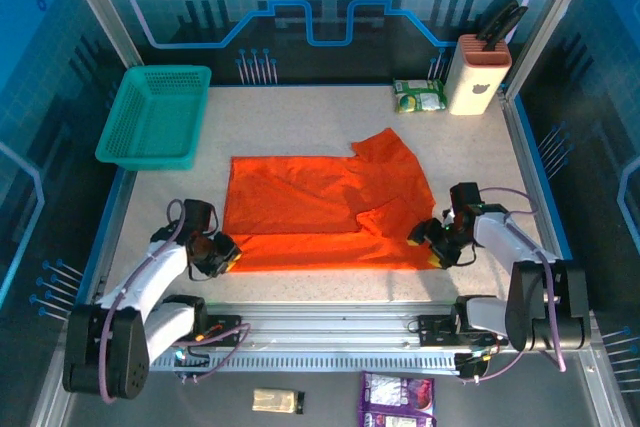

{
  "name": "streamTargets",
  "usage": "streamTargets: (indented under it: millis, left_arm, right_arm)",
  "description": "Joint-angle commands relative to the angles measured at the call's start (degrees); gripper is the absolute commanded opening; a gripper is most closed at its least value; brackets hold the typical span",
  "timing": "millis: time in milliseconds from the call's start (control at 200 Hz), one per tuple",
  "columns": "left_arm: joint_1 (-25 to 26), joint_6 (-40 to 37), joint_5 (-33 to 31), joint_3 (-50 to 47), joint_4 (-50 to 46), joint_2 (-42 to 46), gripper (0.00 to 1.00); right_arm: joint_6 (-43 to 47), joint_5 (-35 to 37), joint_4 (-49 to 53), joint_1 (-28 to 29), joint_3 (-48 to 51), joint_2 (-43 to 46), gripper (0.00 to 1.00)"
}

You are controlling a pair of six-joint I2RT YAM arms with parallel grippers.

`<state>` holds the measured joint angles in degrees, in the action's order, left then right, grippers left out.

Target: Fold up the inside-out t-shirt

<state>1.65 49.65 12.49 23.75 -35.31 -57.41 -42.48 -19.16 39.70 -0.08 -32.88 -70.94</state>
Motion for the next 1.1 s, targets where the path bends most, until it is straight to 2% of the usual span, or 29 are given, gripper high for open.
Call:
streamTargets:
  millis: [0,235,380,490,660,841,1096]
  left_arm:
    - [-0.5,0.0,0.6,4.3,-4.5,1.4,0.21]
    - [-0.5,-10.0,2.5,17.7,-4.3,-7.5,0.22]
    - [-0.5,-18.3,1.8,25.8,-2.1,-16.7,0.29]
    - [-0.5,-25.1,-3.7,35.3,-5.0,-26.7,0.31]
    - [-0.5,-33.2,-11.5,49.9,-9.1,-40.1,0.31]
    - [-0.5,-37.3,-18.1,63.7,-14.1,-51.6,0.29]
    - [-0.6,-40.6,-22.4,78.4,-20.8,-65.2,0.29]
  right_arm:
    - [0.5,-1.9,3.2,-0.5,-4.1,2.4,0.66]
    - [9.7,-10.0,-0.8,0.3,-12.5,0.9,0.66]
    - [15.6,-9.7,-4.3,0.5,-18.9,-5.0,0.63]
    - [22.9,-4.3,-3.3,1.0,-26.5,-12.3,0.55]
    - [29.8,-0.1,-0.7,1.1,-38.6,-23.8,0.52]
    - [32.7,2.2,1.7,1.1,-49.4,-32.6,0.51]
    - [32.9,1.8,5.8,0.9,-62.7,-42.9,0.51]
